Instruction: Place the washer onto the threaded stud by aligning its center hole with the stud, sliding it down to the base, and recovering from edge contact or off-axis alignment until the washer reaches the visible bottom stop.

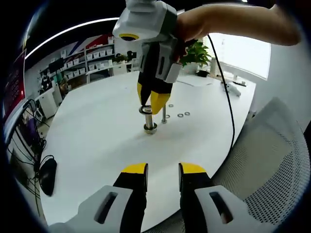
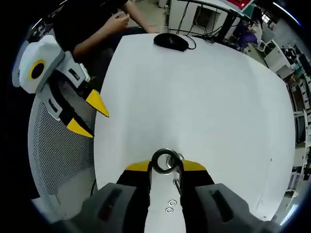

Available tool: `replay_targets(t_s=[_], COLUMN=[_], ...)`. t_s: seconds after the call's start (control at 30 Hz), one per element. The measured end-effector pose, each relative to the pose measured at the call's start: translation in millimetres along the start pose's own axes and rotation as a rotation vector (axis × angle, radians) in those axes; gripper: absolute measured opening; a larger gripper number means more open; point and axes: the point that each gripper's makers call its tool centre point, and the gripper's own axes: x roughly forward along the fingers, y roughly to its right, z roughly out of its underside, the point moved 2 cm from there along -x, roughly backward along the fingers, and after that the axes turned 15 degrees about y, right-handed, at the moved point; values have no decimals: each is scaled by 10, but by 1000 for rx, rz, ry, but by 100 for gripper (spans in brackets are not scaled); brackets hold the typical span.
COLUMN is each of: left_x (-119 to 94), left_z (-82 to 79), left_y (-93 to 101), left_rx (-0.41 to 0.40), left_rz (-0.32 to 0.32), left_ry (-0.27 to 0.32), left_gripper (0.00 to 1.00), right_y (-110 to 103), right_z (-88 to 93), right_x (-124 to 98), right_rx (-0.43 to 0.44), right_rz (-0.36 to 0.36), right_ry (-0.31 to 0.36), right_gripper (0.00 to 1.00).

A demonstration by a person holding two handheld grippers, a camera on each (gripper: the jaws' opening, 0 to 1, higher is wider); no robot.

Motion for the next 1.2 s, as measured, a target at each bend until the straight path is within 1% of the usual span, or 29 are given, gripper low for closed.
replay_targets(t_s=[0.17, 0.43, 0.6, 0.93, 1.2], left_x=[0, -1, -1, 0, -2], left_z=[0, -11, -17, -18, -17], left_y=[-1, -12, -15, -14, -15], left_rx=[0, -3, -4, -5, -6], left_rz=[-1, -8, -9, -10, -10], left_ry=[0, 9, 13, 15, 14], left_gripper=[23, 23, 23, 23, 23], right_y=[72, 168, 191, 201, 218], right_z=[49, 130, 171, 193, 226], right_x=[-33, 17, 55, 99, 182], right_rx=[-9, -15, -1, 20, 19], right_rz=[23, 41, 35, 24, 15], right_ry=[-24, -59, -76, -83, -103], right_gripper=[23, 23, 23, 23, 23])
